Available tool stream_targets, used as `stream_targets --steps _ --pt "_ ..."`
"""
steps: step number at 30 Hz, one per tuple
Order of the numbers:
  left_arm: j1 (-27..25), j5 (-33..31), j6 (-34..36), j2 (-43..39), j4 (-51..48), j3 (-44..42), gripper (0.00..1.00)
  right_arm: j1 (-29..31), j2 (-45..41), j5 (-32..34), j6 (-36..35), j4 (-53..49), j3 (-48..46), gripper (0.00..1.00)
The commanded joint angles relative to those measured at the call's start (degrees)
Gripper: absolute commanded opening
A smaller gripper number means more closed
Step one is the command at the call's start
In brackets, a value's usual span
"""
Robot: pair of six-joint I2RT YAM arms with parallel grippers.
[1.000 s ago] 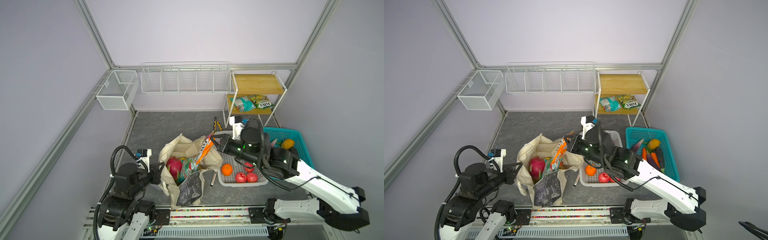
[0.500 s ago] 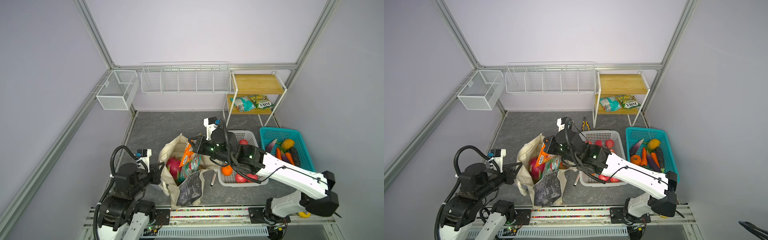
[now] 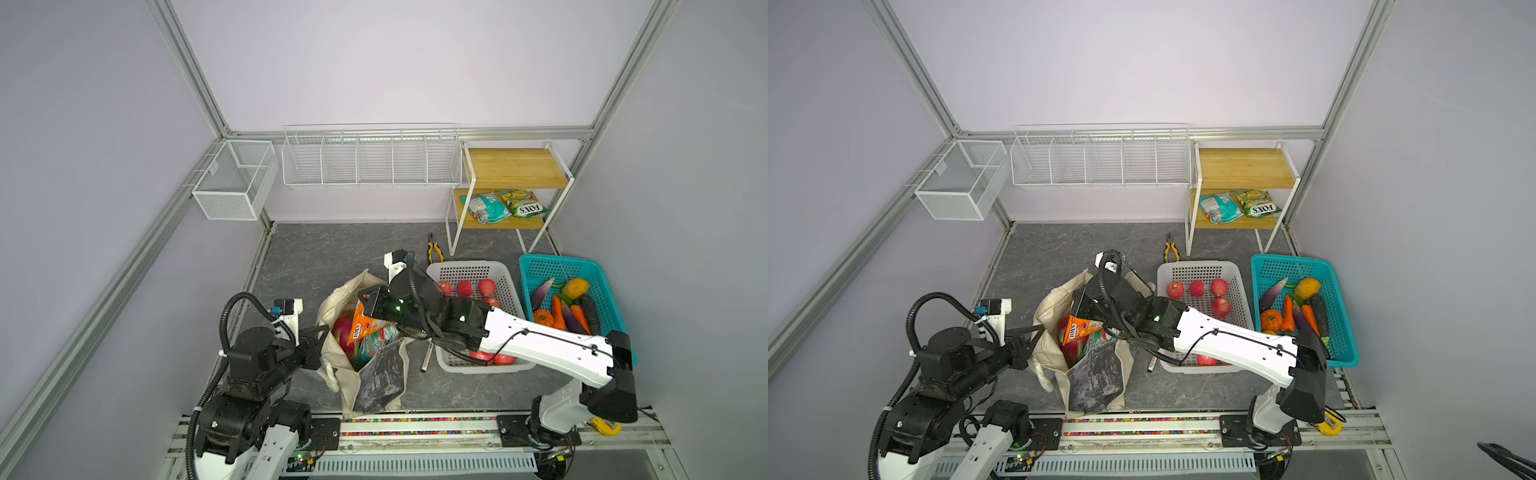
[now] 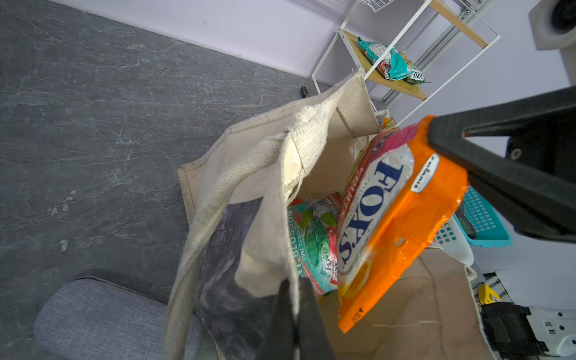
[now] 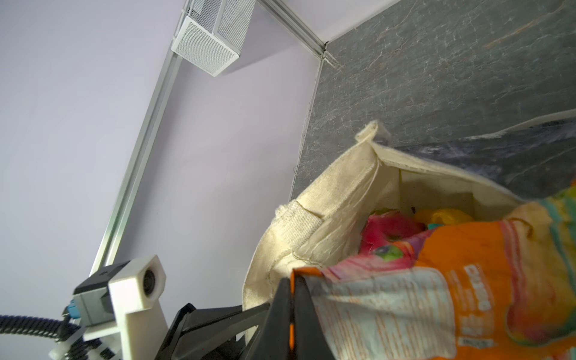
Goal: Place the food into the grocery bag and tie it
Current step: 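Carry the orange Fox's bag with the right gripper over the tote bag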
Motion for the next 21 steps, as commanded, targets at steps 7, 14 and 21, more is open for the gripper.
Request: stream_targets --steps 7,14,21 --pt "-0.4 0.1 -0.1 -0.9 0.7 0.5 0.0 3.5 1.8 -0.1 1.7 1.9 -0.8 0.07" --pt "-0.3 -0.4 -0.2 -1.1 0.6 0.5 0.0 7.5 -0.5 5.8 2.2 1.4 -3.0 0.07" --pt "-0.3 -0.5 -0.2 -1.2 0.6 0.5 0.0 8.1 -0.7 7.8 1.7 0.7 -4.3 0.07"
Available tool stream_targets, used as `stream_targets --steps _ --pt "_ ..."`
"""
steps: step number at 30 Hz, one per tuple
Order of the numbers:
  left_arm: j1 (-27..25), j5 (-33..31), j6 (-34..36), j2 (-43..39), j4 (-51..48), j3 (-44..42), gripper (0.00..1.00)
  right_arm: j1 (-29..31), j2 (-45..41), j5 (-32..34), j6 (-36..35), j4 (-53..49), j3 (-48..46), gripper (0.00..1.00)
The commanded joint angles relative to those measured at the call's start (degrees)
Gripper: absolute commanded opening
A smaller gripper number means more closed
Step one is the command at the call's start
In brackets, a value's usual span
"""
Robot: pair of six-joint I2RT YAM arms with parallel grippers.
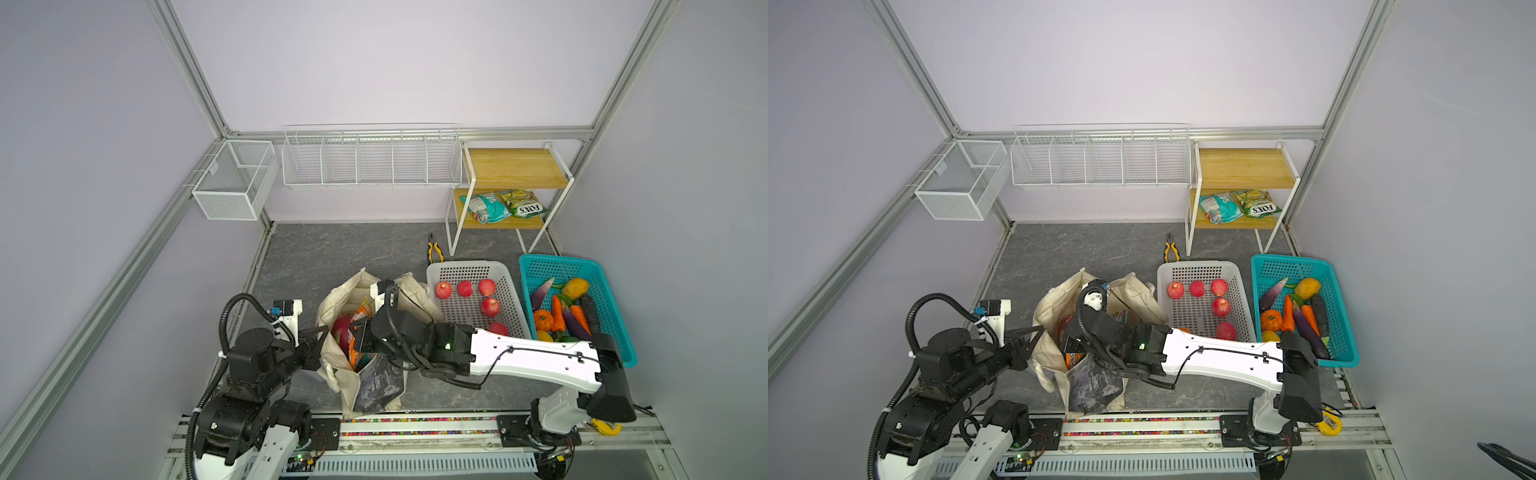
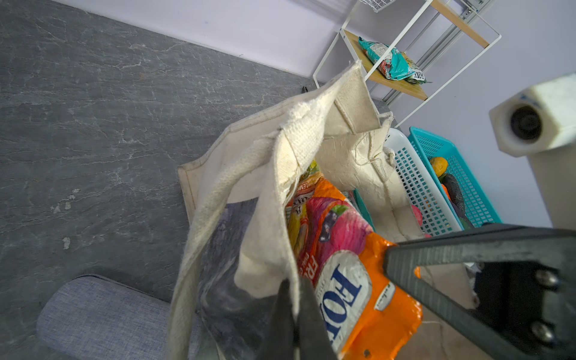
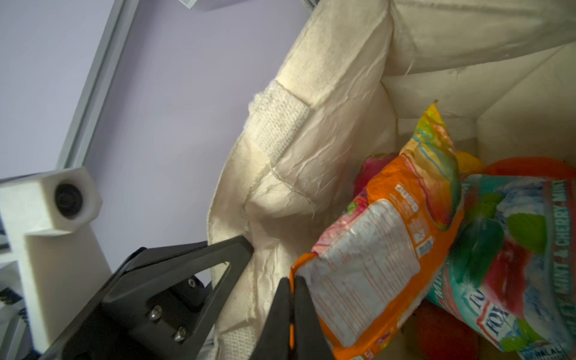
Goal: Place the food into the grocery bag and tie it
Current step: 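Carry the orange Fox's bag with the right gripper over the tote bag, then lower the orange bag into the tote and open the right gripper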
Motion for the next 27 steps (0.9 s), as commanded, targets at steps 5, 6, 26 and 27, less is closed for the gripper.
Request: stream_targets --steps 5,6,26,27 --pt "-0.4 -0.3 -0.2 -0.8 0.9 0.5 0.0 -1.9 -0.2 0.9 -1.1 -1.2 1.7 0.07" --pt "-0.4 -0.3 -0.2 -0.9 1.0 0.5 0.0 -2.3 0.2 0.3 -1.1 -1.3 1.7 0.07" --pt "-0.4 -0.4 -0.2 -1.0 0.9 0.5 0.0 -5.2 11.6 -9.0 -2.2 -5.2 7.3 0.13" --pt "-0.4 -0.4 -0.2 -1.1 0.9 0.5 0.0 -5.3 11.6 -8.8 -2.3 -5.4 7.1 0.14"
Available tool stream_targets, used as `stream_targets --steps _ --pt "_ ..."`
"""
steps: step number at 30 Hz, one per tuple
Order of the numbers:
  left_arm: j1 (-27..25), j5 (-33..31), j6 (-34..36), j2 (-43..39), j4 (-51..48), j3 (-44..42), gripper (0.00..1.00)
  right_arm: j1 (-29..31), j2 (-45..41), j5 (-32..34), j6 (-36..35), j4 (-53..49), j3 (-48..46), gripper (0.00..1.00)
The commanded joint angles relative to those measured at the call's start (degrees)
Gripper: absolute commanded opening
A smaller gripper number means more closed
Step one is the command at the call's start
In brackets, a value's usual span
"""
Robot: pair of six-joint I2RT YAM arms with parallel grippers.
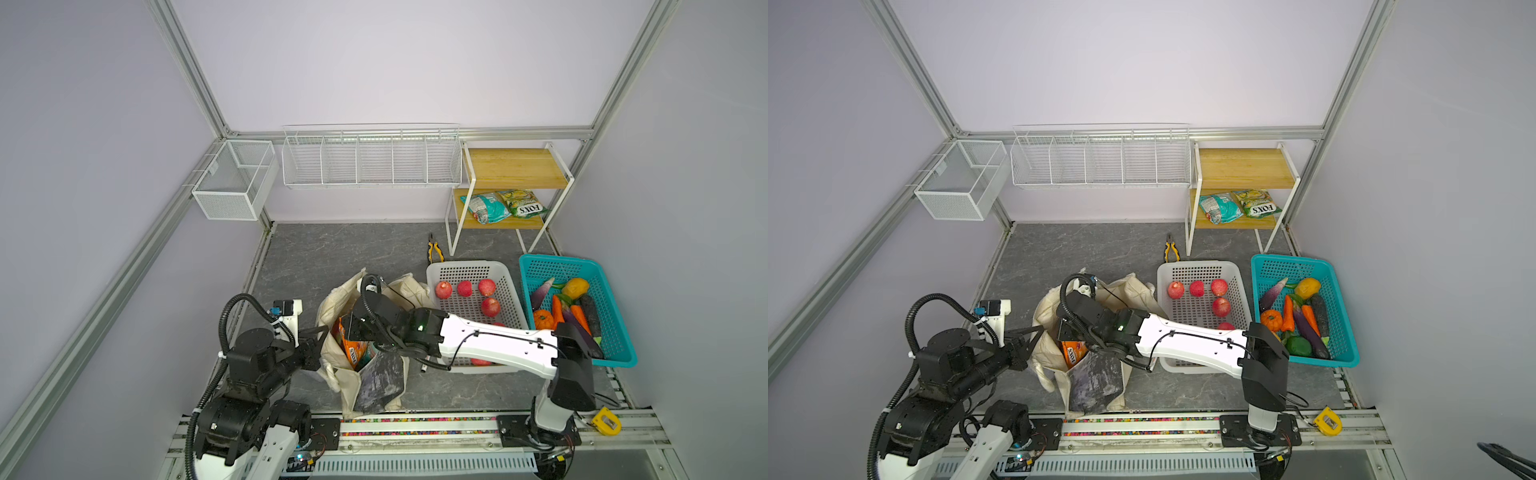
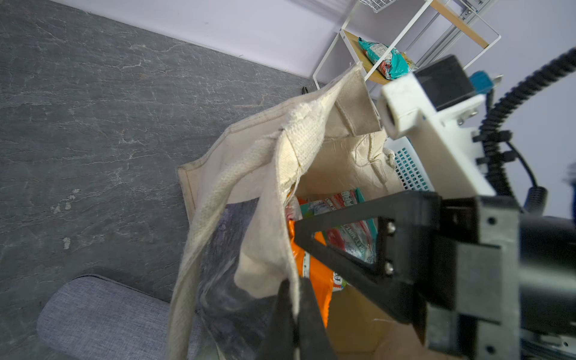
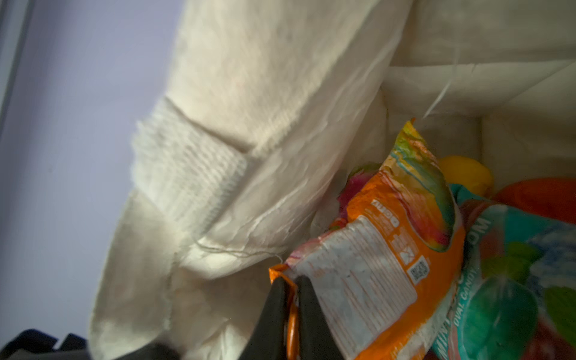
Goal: Place the food into the grocery bag and tie it
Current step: 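Lower the orange bag into the tote and open the right gripper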
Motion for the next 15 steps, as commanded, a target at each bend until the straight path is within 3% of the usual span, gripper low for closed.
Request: stream_targets --steps 1,15 --pt "-0.4 -0.4 -0.2 -0.9 0.9 0.5 0.0 -0.2 0.4 -0.3 -0.1 -2.8 -0.5 0.15" --pt "-0.3 -0.5 -0.3 -0.9 0.9 0.5 0.0 -0.2 -5.3 5.0 -3.8 -7.1 -0.3 0.53"
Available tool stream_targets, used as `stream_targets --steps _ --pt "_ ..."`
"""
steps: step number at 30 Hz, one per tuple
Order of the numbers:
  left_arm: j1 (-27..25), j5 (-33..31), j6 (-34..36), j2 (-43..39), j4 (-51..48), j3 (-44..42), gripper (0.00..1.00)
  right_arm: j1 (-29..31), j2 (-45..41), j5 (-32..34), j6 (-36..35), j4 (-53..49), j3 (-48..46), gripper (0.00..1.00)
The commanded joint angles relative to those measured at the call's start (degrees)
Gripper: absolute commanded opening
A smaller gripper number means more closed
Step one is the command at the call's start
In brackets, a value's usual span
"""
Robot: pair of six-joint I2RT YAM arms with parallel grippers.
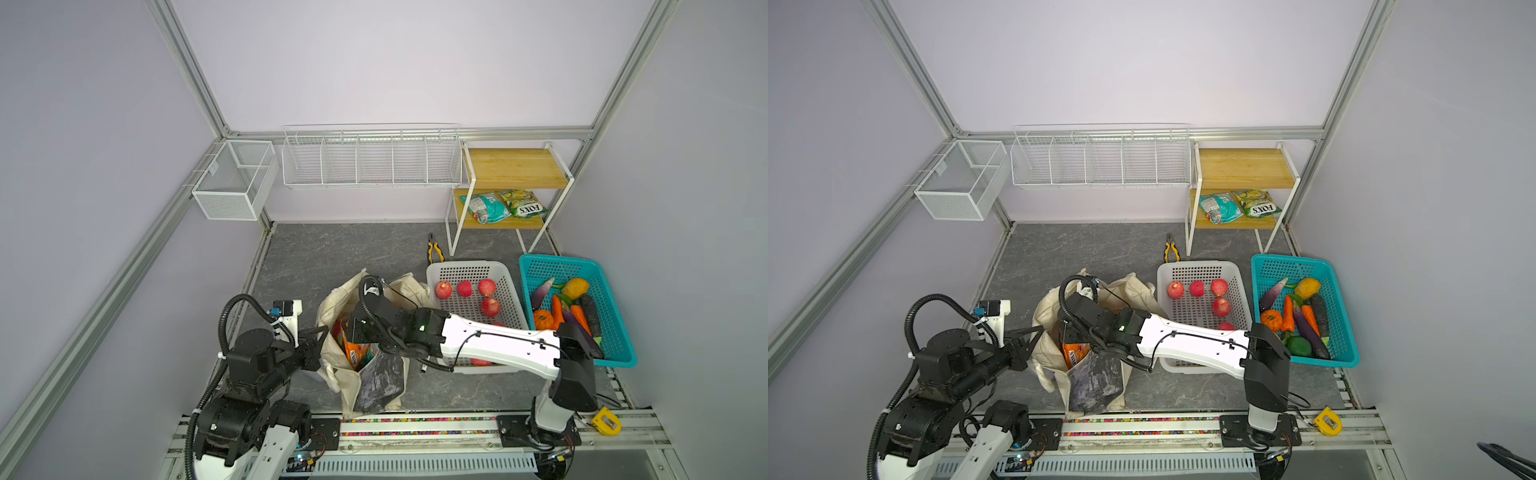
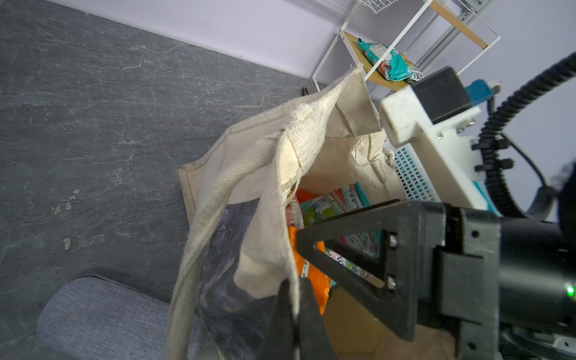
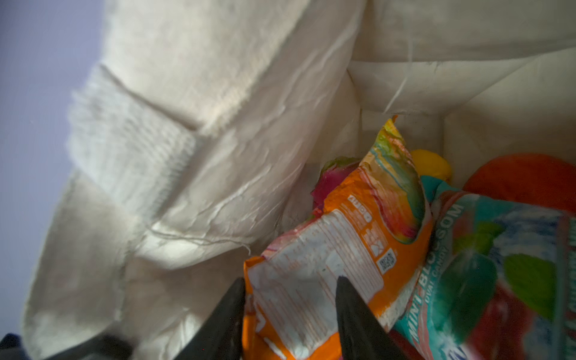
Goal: Place the food into the grocery bag and tie it
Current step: 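Lower the orange bag into the tote and open the right gripper, then withdraw the right gripper from the tote toward the white basket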
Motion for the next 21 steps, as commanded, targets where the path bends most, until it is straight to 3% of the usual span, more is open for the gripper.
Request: stream_targets --steps 1,7,14,21 --pt "-0.4 -0.6 -0.2 -0.8 0.9 0.5 0.0 -0.1 -4.1 2.7 -1.6 -2.1 -0.3 0.56" --pt "-0.3 -0.7 -0.4 -0.6 0.8 0.5 0.0 0.7 -8.1 5.5 -5.4 -4.0 0.2 0.69" --pt "-0.3 -1.4 -0.6 0.2 0.6 0.6 0.0 2.0 -15.3 9.7 -10.6 -9.4 -0.3 0.73" --pt "-0.4 -2.6 -1.1 1.4 0.2 0.8 0.0 1.6 -31.5 24.1 -8.1 -19.9 -12.4 0.78"
